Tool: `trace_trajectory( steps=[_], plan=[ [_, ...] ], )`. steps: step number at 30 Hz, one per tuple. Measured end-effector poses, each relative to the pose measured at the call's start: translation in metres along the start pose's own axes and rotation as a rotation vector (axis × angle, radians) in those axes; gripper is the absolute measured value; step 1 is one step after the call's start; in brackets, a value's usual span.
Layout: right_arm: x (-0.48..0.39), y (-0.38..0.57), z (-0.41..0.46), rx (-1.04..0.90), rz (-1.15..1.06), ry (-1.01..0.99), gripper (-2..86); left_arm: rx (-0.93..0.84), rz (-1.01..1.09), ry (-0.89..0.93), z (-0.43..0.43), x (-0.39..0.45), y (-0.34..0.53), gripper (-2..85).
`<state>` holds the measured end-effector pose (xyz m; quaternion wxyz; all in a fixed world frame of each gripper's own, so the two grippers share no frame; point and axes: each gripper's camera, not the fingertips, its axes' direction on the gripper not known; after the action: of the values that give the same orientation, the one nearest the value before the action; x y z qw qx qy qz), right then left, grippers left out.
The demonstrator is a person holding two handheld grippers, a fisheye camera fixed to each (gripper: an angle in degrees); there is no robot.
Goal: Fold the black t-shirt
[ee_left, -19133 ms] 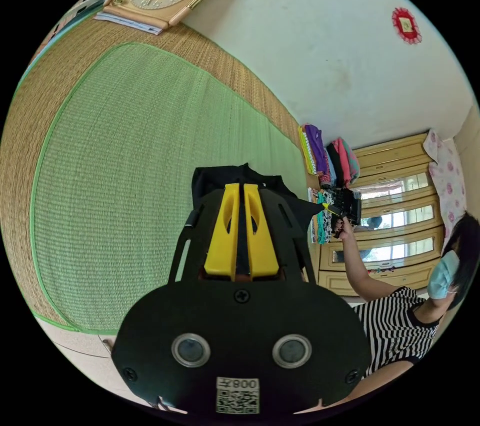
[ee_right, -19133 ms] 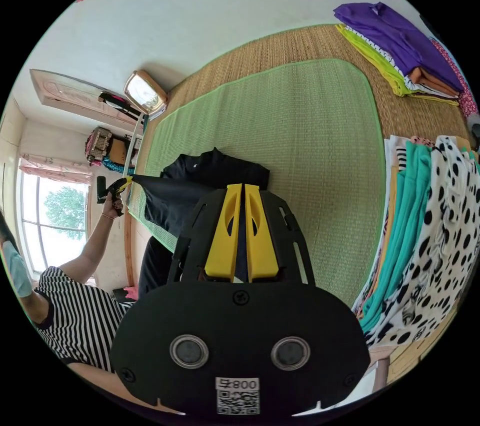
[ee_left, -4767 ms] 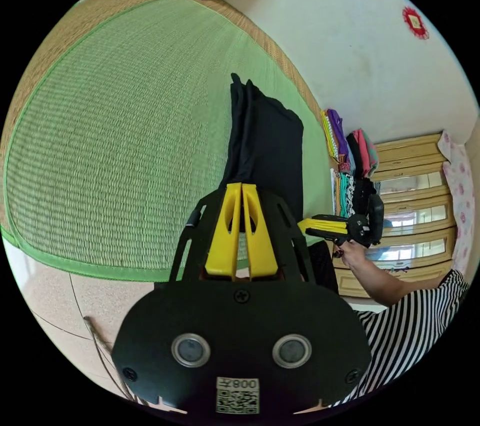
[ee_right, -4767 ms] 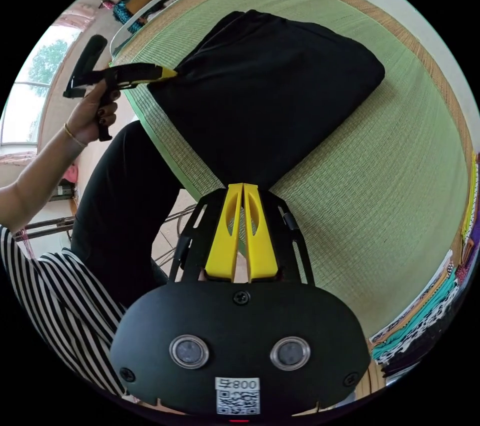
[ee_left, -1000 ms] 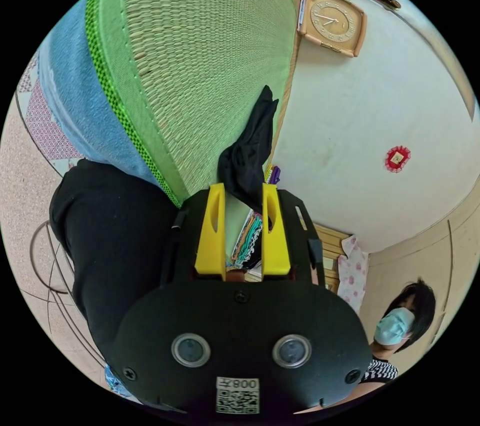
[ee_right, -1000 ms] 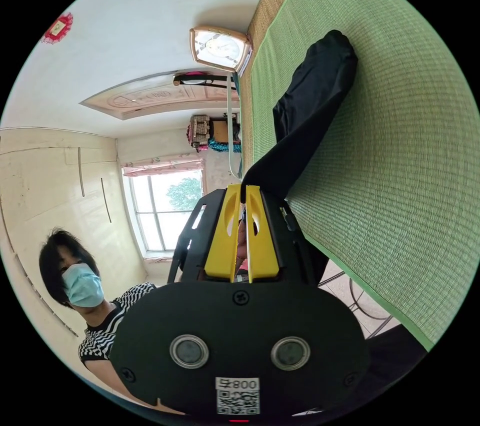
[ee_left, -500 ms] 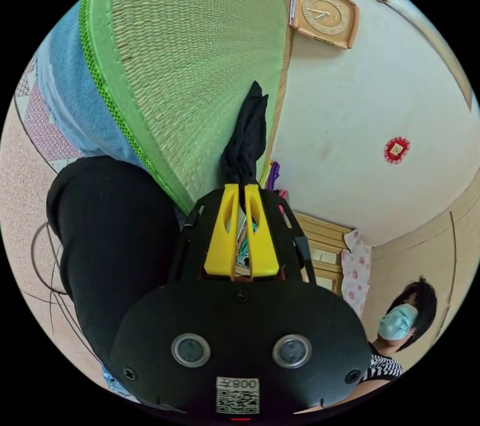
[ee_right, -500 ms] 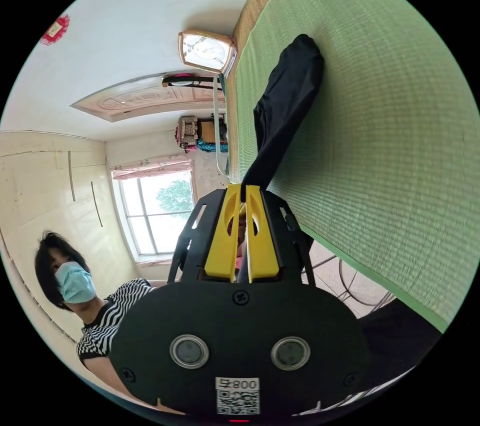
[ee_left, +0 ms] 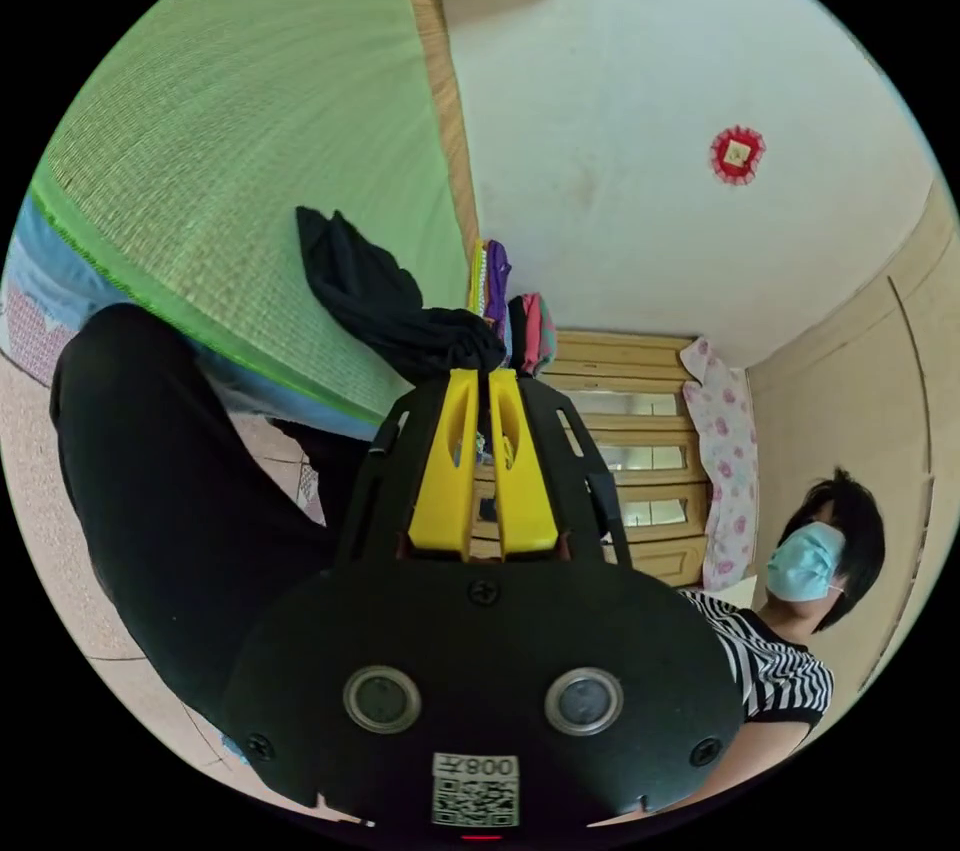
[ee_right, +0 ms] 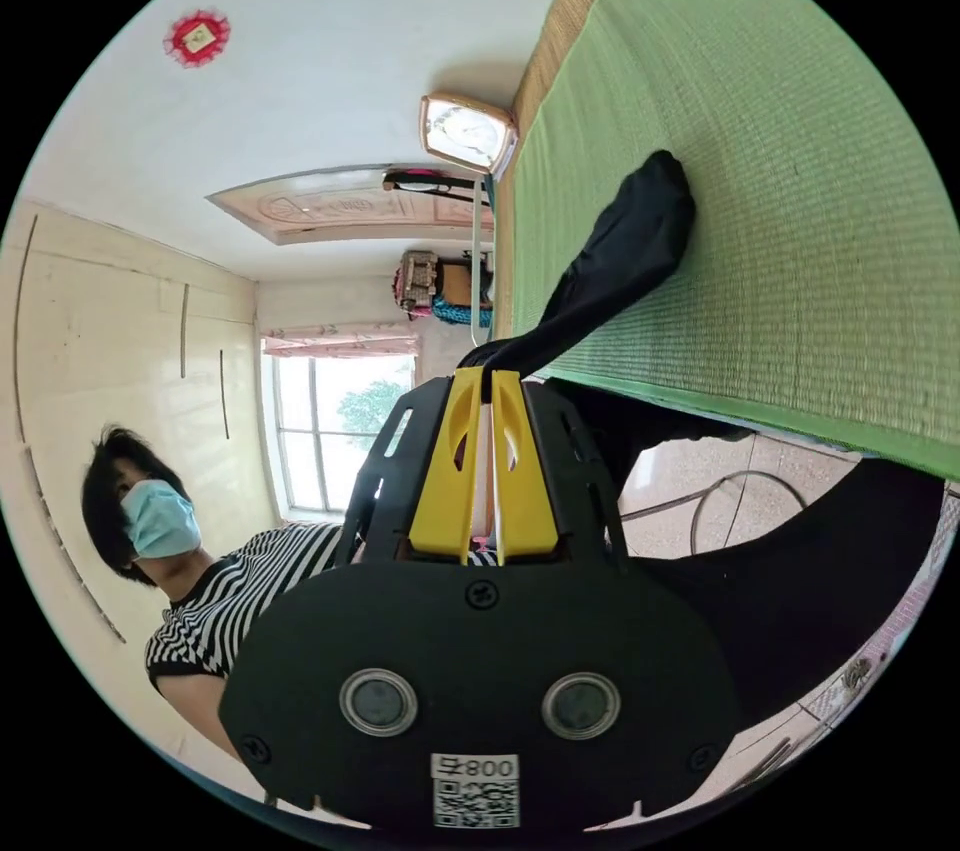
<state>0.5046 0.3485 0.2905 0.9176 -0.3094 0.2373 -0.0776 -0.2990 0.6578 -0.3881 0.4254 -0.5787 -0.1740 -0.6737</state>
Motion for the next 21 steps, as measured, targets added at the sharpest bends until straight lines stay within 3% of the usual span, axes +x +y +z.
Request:
trace_trajectory(
  steps=[10, 21],
  plan=[
    [-0.039, 0.074, -0.101, 0.199, -0.108, 0.003, 1.4, -0.204, 0.152, 0.029, 0.178, 0.041, -0.016, 1.9],
    [-0.115, 0.018, -0.276, 0.383, -0.219, 0.16, 1.3, -0.323, 0.357, 0.028, 0.448, 0.108, -0.074, 2.0]
  ],
)
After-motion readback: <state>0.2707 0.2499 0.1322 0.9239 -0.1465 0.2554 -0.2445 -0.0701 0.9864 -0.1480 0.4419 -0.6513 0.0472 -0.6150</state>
